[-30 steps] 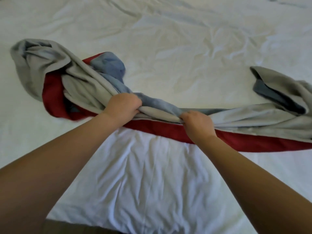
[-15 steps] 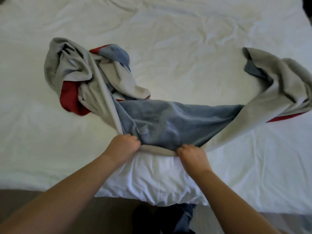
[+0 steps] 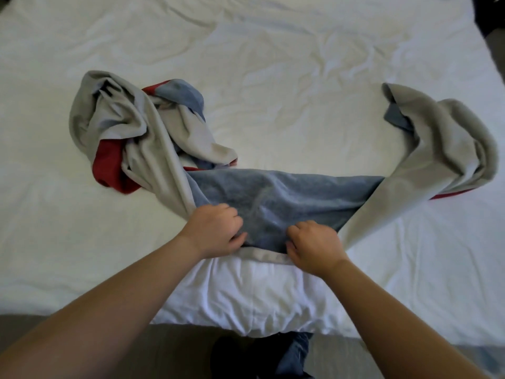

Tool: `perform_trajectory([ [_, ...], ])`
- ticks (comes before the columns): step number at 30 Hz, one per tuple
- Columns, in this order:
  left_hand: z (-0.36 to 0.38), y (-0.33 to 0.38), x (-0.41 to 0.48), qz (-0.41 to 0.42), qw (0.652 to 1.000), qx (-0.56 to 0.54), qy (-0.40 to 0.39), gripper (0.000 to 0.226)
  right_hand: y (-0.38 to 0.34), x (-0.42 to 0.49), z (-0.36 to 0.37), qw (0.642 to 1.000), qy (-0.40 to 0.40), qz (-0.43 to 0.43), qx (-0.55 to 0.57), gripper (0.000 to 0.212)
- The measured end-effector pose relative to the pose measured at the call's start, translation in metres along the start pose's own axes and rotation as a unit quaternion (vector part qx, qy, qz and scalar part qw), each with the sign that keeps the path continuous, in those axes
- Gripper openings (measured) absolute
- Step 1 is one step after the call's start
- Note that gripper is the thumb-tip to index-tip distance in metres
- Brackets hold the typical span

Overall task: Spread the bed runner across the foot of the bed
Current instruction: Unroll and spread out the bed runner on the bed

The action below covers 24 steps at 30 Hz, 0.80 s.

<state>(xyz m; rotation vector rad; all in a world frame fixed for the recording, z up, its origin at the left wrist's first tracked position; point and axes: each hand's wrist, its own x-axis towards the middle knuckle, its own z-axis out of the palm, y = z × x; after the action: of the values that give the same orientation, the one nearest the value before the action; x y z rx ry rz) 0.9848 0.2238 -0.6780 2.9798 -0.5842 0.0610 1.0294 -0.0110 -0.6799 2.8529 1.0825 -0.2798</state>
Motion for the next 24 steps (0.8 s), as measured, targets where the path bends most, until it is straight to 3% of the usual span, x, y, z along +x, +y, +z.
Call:
perform_trajectory([
  [3,-0.007,0.011,0.035,-0.014,0.999,-0.009,0.032,0.037,0.031,0.016,-0.024,0.999,-0.016,0.019,-0.028,0.009],
  [7,-0.004,0.044,0.079,-0.053,0.997,-0.040,0.035,0.037,0.087,0.035,-0.037,0.994,-0.079,0.054,-0.051,0.023],
  [11,0.012,0.091,0.121,-0.072,0.993,-0.081,0.045,0.033,0.147,0.044,-0.032,0.984,-0.106,0.022,-0.138,0.024],
  [14,0.027,0.135,0.159,-0.112,0.988,-0.101,-0.032,0.031,0.203,0.039,-0.027,0.979,-0.115,0.001,-0.170,0.028],
  [20,0.052,0.197,0.223,-0.194,0.962,-0.160,-0.110,0.036,0.277,0.019,-0.020,0.985,-0.088,-0.033,-0.144,0.037],
  [24,0.059,0.222,0.242,-0.256,0.947,-0.179,-0.070,0.030,0.299,0.018,-0.008,0.989,-0.084,-0.066,-0.106,0.043],
])
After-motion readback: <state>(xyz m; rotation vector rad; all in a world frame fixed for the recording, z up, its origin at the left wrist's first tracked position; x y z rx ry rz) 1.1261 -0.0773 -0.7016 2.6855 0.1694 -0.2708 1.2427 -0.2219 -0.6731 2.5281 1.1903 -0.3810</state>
